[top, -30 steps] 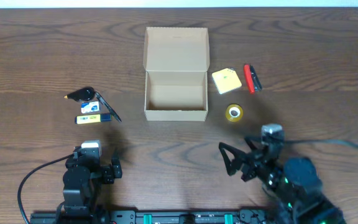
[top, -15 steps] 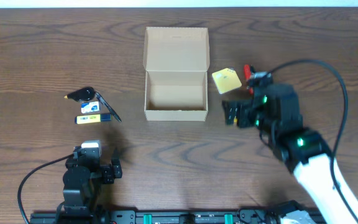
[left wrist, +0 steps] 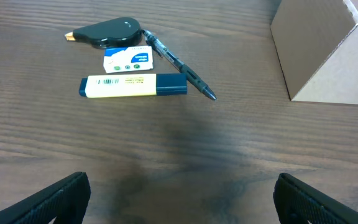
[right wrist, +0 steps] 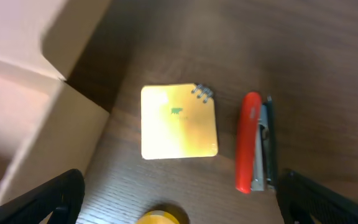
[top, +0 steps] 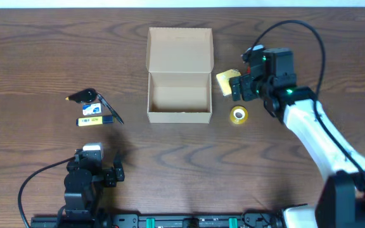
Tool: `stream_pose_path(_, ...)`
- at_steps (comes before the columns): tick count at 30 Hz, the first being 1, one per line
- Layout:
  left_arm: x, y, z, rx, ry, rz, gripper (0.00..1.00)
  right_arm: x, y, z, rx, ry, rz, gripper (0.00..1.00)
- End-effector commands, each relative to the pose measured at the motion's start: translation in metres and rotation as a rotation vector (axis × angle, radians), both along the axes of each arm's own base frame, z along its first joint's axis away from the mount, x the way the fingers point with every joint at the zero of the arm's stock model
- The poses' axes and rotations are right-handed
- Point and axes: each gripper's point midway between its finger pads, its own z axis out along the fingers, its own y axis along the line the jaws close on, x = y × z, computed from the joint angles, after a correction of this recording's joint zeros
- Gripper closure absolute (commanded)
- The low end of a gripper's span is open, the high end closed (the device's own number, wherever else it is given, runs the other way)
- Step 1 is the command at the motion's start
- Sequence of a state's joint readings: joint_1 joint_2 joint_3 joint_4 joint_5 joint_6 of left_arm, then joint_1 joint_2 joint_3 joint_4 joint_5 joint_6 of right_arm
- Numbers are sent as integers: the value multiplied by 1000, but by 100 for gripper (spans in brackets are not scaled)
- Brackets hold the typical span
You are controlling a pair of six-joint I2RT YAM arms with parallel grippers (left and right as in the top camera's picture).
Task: Pack container
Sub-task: 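Reach the right gripper to the yellow notepad and grasp it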
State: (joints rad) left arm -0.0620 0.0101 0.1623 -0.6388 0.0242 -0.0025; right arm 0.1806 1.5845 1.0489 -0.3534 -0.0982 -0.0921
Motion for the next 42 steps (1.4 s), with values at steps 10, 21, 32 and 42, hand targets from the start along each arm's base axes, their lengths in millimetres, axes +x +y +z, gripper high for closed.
stream_pose_path(10, 0, 0, -2, 8, 2, -2, 5, 26, 6, -51, -39, 39, 62, 1)
stream_pose_path(21, 0, 0, -2, 9, 2, -2, 5, 40, 12, -62, -33, 3, 68, 1)
stream_pose_path(32, 0, 0, -2, 8, 2, -2, 5, 46, 25, -79, -21, -1, 78, 1)
stream_pose_path(42, 0, 0, -2, 8, 2, -2, 5, 46, 25, -99, -26, 27, 79, 1)
